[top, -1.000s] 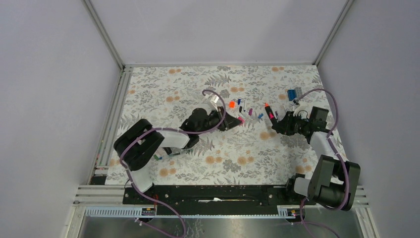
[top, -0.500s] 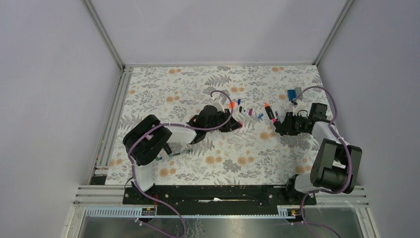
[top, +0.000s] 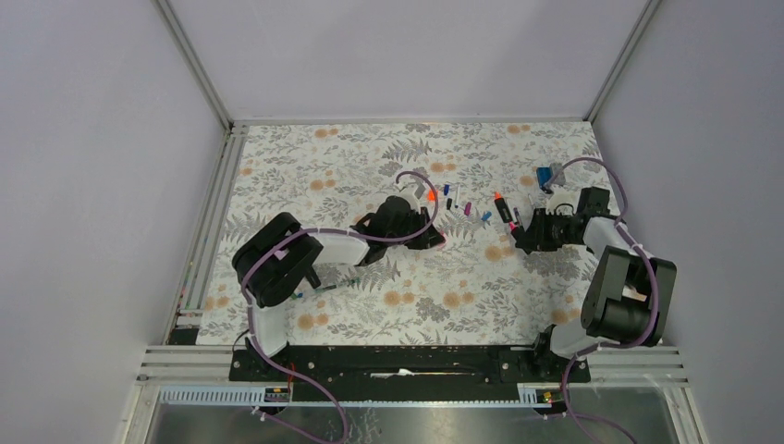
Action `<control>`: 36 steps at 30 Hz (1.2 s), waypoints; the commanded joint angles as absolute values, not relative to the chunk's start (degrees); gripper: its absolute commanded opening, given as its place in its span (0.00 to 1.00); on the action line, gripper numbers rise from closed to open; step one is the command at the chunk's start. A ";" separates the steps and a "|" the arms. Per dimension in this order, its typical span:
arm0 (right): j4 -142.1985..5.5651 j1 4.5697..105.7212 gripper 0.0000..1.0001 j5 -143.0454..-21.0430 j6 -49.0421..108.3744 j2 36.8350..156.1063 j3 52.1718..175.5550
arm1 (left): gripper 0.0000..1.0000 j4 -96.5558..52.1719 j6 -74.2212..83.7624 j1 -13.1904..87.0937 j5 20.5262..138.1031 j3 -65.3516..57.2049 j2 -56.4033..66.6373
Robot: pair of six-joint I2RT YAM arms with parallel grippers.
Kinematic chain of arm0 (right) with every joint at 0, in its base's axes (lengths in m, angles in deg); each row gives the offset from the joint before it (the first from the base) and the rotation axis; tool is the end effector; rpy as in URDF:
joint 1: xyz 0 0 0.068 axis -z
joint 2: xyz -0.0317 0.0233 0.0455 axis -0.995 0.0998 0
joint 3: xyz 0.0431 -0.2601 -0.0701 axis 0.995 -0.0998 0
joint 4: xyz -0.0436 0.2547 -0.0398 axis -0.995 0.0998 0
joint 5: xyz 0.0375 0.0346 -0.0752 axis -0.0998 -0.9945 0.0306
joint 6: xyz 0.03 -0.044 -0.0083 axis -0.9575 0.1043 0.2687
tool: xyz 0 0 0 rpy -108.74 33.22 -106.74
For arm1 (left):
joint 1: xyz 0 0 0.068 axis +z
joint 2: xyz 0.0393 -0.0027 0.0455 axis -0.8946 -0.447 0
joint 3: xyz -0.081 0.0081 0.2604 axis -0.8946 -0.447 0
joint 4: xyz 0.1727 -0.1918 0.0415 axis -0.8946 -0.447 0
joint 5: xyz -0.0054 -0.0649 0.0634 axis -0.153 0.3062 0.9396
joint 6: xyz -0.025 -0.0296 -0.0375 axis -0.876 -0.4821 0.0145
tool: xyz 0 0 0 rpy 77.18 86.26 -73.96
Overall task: Open the pen caps
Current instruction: Place the pen at the center of the board.
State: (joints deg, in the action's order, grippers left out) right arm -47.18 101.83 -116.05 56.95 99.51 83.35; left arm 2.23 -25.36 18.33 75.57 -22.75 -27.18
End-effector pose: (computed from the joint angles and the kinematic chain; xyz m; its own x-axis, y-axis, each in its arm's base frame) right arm 0.2647 -0.0590 0.1808 -0.7497 -0.0367 -0.6608 -0.3698 0.8513 0.3722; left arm 0.2690 -0.2805 0.1508 -0.7924 -0.1266 -0.5967 0.3962 0.6369 -0.6613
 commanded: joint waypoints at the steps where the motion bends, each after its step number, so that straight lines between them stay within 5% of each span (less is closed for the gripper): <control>1: -40.84 100.87 0.05 -118.53 60.69 104.66 87.62 | 0.00 -2.40 -22.94 18.19 79.42 -17.69 -28.89; 11: -39.13 90.83 0.06 -124.47 56.99 113.40 92.71 | 0.01 -10.01 -20.85 20.54 83.58 -13.79 -30.18; 18: -42.61 90.34 0.09 -117.05 51.56 115.12 92.48 | 0.04 -13.35 -20.17 21.85 85.94 -13.70 -29.32; 36: -40.36 90.40 0.46 -112.72 54.17 111.82 91.49 | 0.38 -18.73 -18.72 22.52 86.20 -11.87 -26.32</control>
